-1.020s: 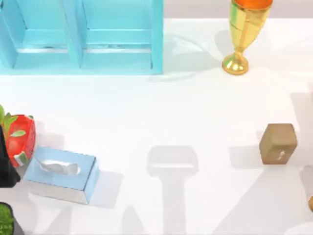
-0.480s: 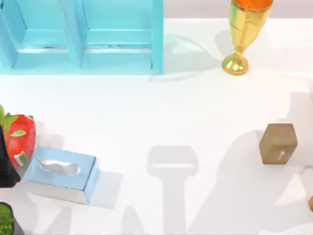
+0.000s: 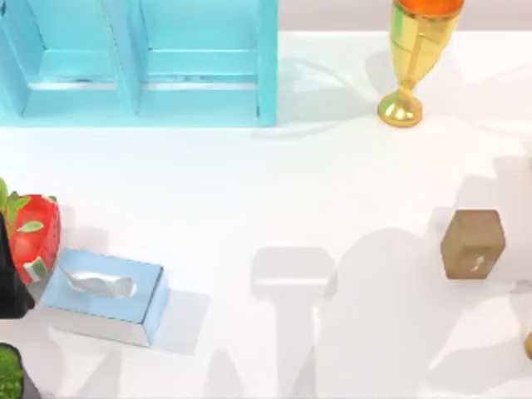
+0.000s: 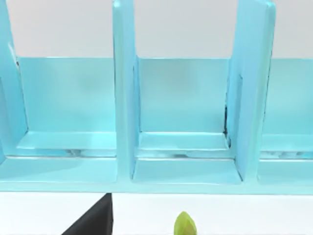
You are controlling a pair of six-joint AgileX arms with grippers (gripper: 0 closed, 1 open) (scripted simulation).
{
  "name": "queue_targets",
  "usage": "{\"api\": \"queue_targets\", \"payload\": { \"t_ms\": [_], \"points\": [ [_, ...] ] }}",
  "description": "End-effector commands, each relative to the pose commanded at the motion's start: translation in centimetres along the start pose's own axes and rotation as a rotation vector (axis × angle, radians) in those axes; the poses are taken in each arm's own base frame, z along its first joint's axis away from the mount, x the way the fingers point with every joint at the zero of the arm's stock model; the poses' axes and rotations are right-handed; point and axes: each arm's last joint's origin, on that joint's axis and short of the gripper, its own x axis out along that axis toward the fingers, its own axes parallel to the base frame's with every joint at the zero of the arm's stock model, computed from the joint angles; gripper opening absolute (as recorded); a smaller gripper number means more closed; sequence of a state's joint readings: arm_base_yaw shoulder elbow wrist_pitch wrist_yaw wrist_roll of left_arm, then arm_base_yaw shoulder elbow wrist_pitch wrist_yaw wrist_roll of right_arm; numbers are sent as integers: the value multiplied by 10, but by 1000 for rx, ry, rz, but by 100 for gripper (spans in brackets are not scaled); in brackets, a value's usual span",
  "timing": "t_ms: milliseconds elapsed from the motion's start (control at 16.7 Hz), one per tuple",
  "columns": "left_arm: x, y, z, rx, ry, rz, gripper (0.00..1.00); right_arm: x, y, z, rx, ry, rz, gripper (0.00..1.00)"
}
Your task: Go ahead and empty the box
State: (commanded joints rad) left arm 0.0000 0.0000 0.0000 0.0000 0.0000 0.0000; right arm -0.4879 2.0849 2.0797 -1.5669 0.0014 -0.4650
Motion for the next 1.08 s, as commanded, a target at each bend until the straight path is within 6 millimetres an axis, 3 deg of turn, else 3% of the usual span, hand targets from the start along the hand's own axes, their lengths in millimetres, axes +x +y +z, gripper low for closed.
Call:
{"api": "queue_targets", "payload": {
  "t_ms": [300, 480, 600, 780, 900, 1080],
  "points": [
    [0, 0, 0, 0, 0, 0, 100, 3, 4, 2, 1, 5, 1, 0],
    [0, 0, 0, 0, 0, 0, 100, 12, 39, 11, 1, 15, -2, 0],
    [0, 0, 0, 0, 0, 0, 100, 19, 81, 18, 1, 22, -7, 0],
    [0, 0, 0, 0, 0, 0, 100, 33, 163, 18, 1, 36, -17, 0],
    [0, 0, 0, 0, 0, 0, 100, 44, 225, 5, 1, 49, -29, 0],
    [0, 0, 0, 0, 0, 0, 100, 62, 307, -35, 0, 60, -54, 0]
  ]
}}
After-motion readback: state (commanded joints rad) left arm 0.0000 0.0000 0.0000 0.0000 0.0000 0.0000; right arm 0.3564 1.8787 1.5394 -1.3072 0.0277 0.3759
